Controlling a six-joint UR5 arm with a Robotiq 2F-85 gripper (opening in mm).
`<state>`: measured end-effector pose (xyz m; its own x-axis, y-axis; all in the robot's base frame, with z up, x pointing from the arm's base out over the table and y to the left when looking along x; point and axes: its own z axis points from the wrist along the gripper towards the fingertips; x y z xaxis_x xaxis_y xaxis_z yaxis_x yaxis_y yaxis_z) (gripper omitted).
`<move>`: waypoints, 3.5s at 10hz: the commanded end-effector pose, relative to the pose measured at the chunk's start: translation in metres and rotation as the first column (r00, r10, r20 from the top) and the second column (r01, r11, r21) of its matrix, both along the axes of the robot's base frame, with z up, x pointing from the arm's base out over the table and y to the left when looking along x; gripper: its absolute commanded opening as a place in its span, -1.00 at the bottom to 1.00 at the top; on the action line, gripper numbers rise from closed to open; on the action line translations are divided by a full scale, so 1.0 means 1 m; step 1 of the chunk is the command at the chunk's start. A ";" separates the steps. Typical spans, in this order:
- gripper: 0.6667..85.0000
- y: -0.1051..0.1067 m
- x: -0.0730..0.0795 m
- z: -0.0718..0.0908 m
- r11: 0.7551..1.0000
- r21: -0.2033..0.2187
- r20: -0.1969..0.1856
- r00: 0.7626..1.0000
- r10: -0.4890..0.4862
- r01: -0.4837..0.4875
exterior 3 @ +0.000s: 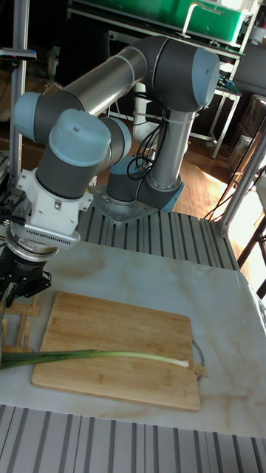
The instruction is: Chop the green garlic
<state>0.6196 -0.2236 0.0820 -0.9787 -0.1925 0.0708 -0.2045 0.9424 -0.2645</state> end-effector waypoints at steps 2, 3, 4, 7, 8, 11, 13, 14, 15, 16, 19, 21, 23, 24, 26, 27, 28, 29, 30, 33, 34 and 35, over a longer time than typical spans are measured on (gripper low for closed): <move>-0.47 -0.005 -0.001 -0.008 1.000 0.006 0.010 1.000 -0.002 0.002; -0.49 -0.004 -0.001 -0.010 1.000 0.006 0.011 1.000 -0.006 0.006; -0.50 -0.003 -0.001 -0.011 1.000 0.006 0.012 1.000 -0.011 0.011; -0.56 0.007 -0.005 -0.018 0.998 0.038 0.007 0.999 -0.046 0.045; -0.58 0.003 -0.005 -0.020 0.998 0.030 0.008 0.999 -0.049 0.048; -0.60 -0.005 -0.005 -0.023 0.999 0.018 0.017 0.999 -0.046 0.046; -0.62 -0.005 -0.003 -0.023 0.999 0.020 0.025 0.999 -0.047 0.046; -0.62 -0.003 -0.001 -0.023 0.999 0.025 0.031 0.998 -0.047 0.046; -0.63 -0.003 -0.001 -0.023 0.999 0.027 0.034 0.998 -0.046 0.045; -0.64 -0.003 0.000 -0.023 0.999 0.025 0.036 0.998 -0.046 0.045; -0.67 -0.001 0.003 -0.020 0.999 0.032 0.050 0.998 -0.034 0.033; -0.67 0.000 0.005 -0.021 0.999 0.038 0.054 0.998 -0.029 0.027; -0.67 -0.001 0.006 -0.022 0.999 0.038 0.057 0.998 -0.026 0.024; -0.67 -0.002 0.006 -0.022 0.999 0.035 0.056 0.998 -0.023 0.021; -0.68 -0.002 0.006 -0.022 0.999 0.035 0.052 0.999 0.001 -0.003; -0.68 -0.001 0.008 -0.022 0.999 0.037 0.055 0.998 0.006 -0.008; -0.68 -0.001 0.009 -0.022 0.999 0.037 0.058 0.998 0.009 -0.011; -0.68 -0.001 0.010 -0.023 0.999 0.036 0.059 0.998 0.015 -0.017; -0.69 -0.001 0.010 -0.023 0.999 0.036 0.060 0.998 0.025 -0.027; -0.75 -0.003 0.010 -0.023 0.999 0.031 0.059 0.998 0.022 -0.024; -0.83 -0.003 0.009 -0.022 0.999 0.030 0.059 0.998 0.017 -0.019; -0.98 -0.004 0.008 -0.021 1.000 0.031 0.059 0.998 0.003 -0.005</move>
<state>0.6283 -0.2272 0.0596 -0.9763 -0.2161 0.0137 -0.2124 0.9435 -0.2542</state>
